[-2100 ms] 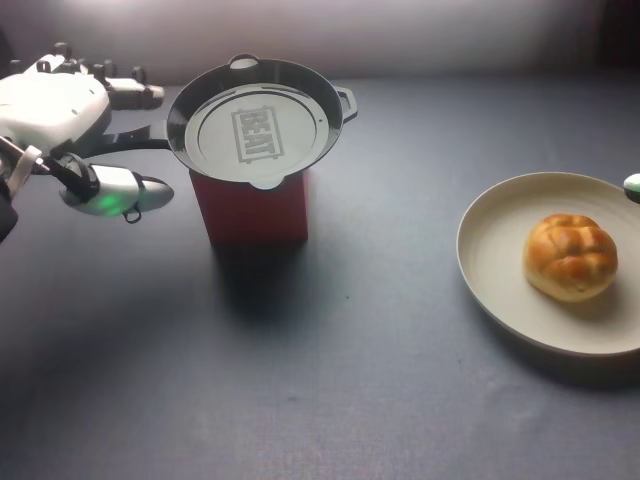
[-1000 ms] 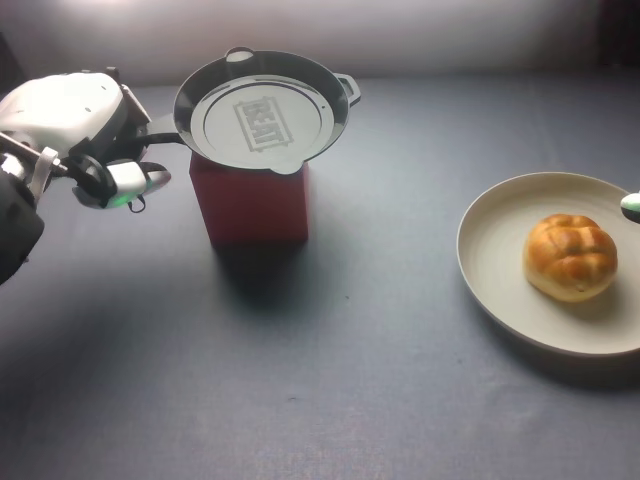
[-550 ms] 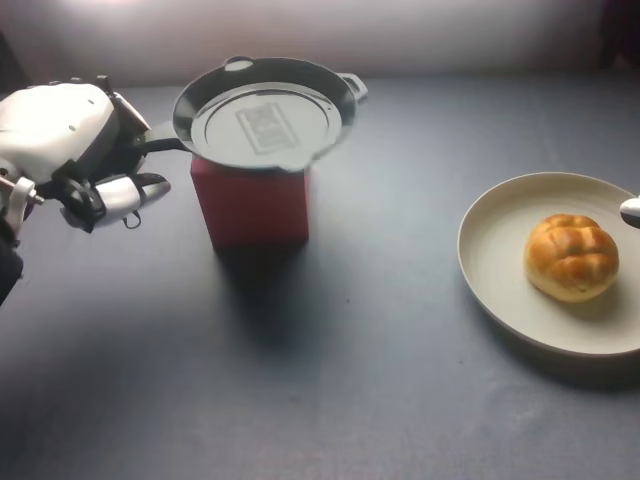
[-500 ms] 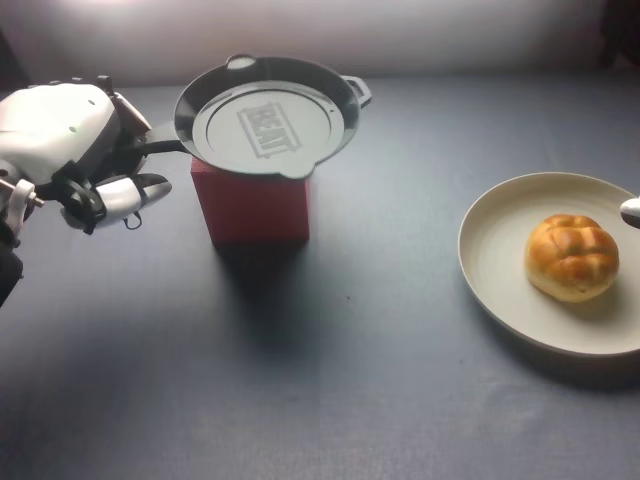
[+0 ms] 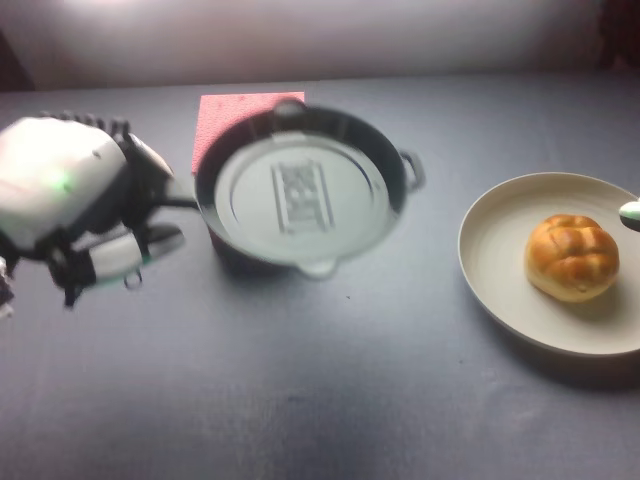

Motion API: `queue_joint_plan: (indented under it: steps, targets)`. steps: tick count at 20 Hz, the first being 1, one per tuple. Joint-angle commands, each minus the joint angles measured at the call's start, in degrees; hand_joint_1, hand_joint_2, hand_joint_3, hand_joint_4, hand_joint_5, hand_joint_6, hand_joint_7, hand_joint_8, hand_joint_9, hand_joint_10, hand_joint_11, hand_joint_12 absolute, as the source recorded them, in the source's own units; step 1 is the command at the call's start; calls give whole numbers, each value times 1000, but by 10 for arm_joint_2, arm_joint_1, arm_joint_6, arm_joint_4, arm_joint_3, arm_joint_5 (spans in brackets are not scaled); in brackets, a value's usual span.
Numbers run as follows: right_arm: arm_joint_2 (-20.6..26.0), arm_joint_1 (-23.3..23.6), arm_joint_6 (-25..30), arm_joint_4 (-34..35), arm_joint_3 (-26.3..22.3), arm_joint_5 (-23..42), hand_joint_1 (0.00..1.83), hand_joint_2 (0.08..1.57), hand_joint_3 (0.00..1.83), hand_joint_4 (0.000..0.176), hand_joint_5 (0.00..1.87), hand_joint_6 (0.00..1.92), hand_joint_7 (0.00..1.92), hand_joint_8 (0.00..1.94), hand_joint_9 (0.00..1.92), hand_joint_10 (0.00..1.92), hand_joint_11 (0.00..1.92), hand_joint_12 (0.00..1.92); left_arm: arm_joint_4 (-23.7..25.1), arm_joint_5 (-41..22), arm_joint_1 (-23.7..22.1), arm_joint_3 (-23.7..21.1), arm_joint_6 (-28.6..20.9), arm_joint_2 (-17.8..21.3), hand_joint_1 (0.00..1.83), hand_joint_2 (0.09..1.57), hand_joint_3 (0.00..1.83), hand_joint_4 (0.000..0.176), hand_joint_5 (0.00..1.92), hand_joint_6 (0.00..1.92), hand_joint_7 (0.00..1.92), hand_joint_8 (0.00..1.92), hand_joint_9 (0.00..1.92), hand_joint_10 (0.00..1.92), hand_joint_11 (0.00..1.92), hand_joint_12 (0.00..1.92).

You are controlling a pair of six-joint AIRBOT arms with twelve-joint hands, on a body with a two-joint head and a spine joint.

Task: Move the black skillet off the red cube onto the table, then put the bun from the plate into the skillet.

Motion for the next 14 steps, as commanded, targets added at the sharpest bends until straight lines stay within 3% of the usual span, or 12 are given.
queue_joint_plan:
  steps: [1,6,11,14]
  targets:
    - [1,2,3,11,2,69,549,1353,2,0,375,4,402,4,377,5,368,16,18,-75,2,-7,-1,12,1383,1245,0,0,1389,1921,1505,1921,1624,1921,1675,1921]
    - [0,2,4,12,2,69,582,1347,0,0,385,3,417,5,393,6,373,16,53,-69,34,-45,-3,41,1320,1241,0,0,1306,1921,1464,1921,1610,1921,1631,1921]
    - [0,2,5,13,1,69,559,1350,2,6,376,0,407,0,377,0,350,5,38,-29,50,-44,7,36,1394,1258,0,0,1265,1921,1496,1921,1647,1921,1678,1921]
    - [1,2,6,13,1,69,563,1352,1,0,379,1,409,1,385,3,370,13,29,-4,51,-44,27,31,1385,1266,1,0,1199,1921,1470,1921,1618,1921,1658,1921]
